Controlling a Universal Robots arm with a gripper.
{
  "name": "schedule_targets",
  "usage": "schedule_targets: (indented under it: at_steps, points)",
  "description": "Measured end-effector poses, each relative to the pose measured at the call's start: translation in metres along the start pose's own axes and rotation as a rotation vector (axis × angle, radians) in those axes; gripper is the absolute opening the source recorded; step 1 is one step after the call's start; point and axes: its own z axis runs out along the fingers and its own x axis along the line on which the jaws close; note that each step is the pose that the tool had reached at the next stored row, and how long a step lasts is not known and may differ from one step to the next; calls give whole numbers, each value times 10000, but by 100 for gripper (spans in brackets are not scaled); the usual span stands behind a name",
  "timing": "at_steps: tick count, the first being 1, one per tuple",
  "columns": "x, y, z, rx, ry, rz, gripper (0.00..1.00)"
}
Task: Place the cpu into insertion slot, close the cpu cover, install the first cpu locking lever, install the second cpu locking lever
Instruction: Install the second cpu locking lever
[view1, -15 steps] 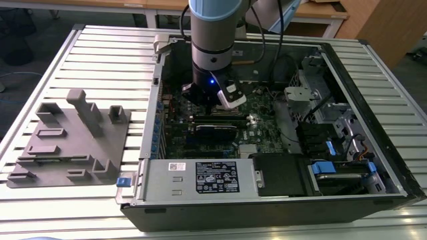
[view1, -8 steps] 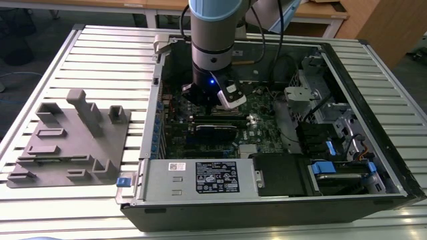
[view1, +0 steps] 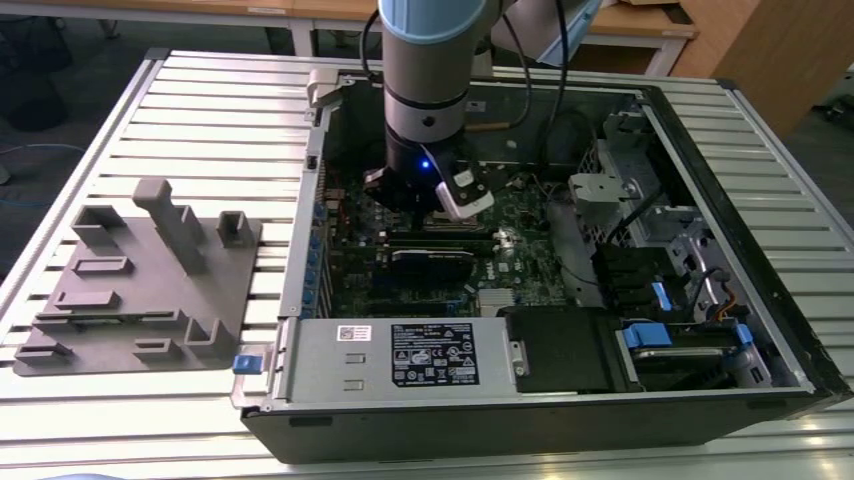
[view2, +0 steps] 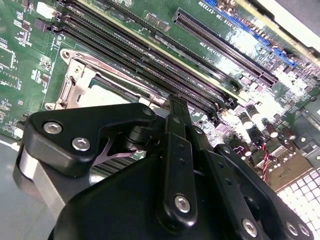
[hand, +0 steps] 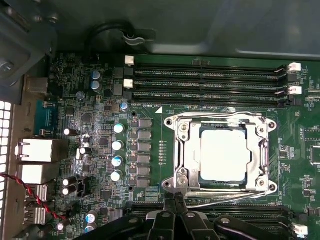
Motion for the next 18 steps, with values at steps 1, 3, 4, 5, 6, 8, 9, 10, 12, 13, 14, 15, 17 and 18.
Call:
schedule_targets:
  at_steps: [1, 3, 4, 5, 6, 8, 9, 10, 12, 13, 14, 15, 17, 18]
  points:
    - [-1, -3, 0, -1, 0, 1, 11]
    - [-2, -9, -1, -6, -1, 1, 11]
    - [-1, -11, -1, -7, 0, 2, 11]
    - [-2, -12, -1, -7, 0, 2, 11]
    - [-2, -12, -1, -7, 0, 2, 11]
    - [-1, -14, 2, -9, -1, 1, 11]
    - [-1, -14, 4, -8, -1, 1, 11]
    - [-1, -14, 4, -7, 0, 1, 11]
    - [-2, -18, 4, -17, 1, 0, 11]
    - [-3, -21, 3, -36, 1, 0, 11]
    - [-3, -25, 3, -60, 2, 2, 11]
    - [-4, -30, 2, -77, 2, 3, 11]
    - [-4, -39, 2, -84, 2, 3, 11]
    - [-4, -47, 1, -85, 3, 4, 11]
